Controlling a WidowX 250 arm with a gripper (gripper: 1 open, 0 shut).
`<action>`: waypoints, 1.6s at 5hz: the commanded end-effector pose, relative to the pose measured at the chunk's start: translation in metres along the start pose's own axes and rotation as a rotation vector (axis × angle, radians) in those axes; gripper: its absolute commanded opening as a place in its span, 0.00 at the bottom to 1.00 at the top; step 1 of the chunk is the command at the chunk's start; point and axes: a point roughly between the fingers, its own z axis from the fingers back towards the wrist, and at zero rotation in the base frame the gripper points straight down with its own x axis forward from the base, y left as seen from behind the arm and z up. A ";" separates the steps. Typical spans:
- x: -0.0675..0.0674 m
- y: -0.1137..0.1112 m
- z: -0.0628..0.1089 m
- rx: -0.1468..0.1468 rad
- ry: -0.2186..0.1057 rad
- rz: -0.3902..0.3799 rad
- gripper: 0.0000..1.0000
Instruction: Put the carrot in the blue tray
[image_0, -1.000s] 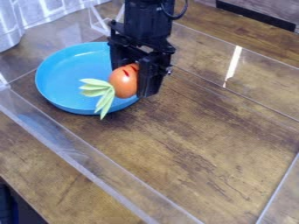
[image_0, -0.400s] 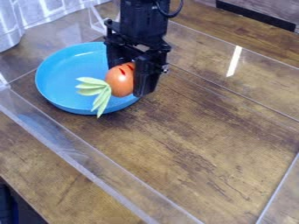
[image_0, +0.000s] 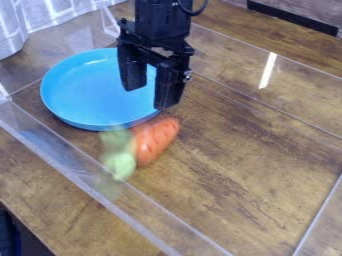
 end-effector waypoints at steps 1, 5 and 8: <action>0.006 0.005 0.014 0.015 -0.061 0.012 1.00; 0.006 0.010 -0.046 0.029 -0.010 0.009 1.00; 0.006 0.010 -0.072 0.041 0.053 -0.009 0.00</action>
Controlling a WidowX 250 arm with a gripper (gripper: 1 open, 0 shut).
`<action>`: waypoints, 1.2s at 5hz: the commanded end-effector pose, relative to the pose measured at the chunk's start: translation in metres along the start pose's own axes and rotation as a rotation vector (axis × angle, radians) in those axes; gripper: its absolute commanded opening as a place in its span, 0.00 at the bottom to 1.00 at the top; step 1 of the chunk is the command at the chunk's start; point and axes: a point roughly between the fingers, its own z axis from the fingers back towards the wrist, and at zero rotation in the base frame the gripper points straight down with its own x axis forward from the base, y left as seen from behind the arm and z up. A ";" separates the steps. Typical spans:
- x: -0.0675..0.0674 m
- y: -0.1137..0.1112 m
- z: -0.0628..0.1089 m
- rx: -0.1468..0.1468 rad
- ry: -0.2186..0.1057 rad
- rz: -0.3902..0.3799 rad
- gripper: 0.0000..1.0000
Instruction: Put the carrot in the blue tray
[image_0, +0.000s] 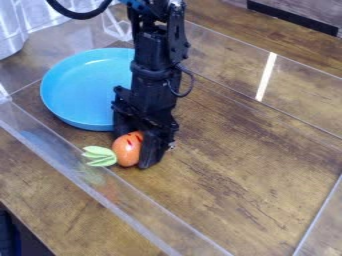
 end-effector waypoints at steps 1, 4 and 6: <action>0.003 0.001 0.014 0.014 -0.029 -0.010 0.00; 0.001 0.002 0.031 0.029 -0.029 -0.025 0.00; 0.000 0.003 0.043 0.042 -0.027 -0.039 0.00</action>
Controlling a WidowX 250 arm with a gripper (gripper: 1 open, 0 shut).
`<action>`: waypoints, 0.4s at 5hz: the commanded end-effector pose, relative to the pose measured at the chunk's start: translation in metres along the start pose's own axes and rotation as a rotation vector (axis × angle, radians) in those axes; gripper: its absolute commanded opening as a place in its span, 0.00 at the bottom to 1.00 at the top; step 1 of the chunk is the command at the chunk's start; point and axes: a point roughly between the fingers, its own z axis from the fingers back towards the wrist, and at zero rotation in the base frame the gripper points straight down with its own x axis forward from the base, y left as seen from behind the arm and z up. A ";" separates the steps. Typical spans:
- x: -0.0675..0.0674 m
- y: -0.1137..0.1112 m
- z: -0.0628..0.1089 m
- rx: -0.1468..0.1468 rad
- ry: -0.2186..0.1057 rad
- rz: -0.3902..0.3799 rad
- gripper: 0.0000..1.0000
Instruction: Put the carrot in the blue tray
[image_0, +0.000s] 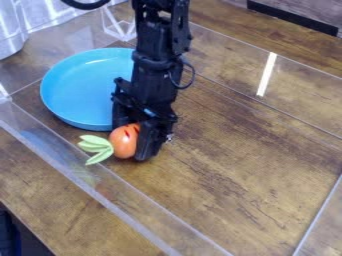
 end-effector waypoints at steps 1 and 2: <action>0.006 0.001 0.039 0.049 -0.098 -0.020 0.00; 0.008 0.003 0.052 0.067 -0.102 -0.026 0.00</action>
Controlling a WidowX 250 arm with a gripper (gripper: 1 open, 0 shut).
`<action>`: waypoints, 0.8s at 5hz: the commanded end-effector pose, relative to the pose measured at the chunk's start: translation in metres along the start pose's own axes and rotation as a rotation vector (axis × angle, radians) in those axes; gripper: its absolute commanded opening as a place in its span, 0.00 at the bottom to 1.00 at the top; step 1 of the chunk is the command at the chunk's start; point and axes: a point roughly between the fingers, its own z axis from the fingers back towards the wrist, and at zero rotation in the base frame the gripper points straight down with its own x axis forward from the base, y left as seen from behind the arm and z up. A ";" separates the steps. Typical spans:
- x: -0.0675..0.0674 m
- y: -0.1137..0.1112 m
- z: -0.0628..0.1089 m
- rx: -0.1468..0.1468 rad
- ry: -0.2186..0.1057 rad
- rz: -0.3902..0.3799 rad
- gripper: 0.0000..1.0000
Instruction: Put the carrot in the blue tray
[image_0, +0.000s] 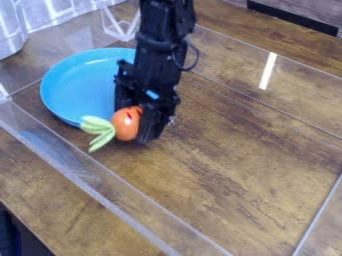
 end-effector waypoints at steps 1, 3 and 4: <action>0.011 0.003 0.050 0.053 -0.116 -0.008 0.00; 0.026 0.010 0.083 0.070 -0.176 0.023 0.00; 0.022 0.016 0.084 0.074 -0.171 0.040 0.00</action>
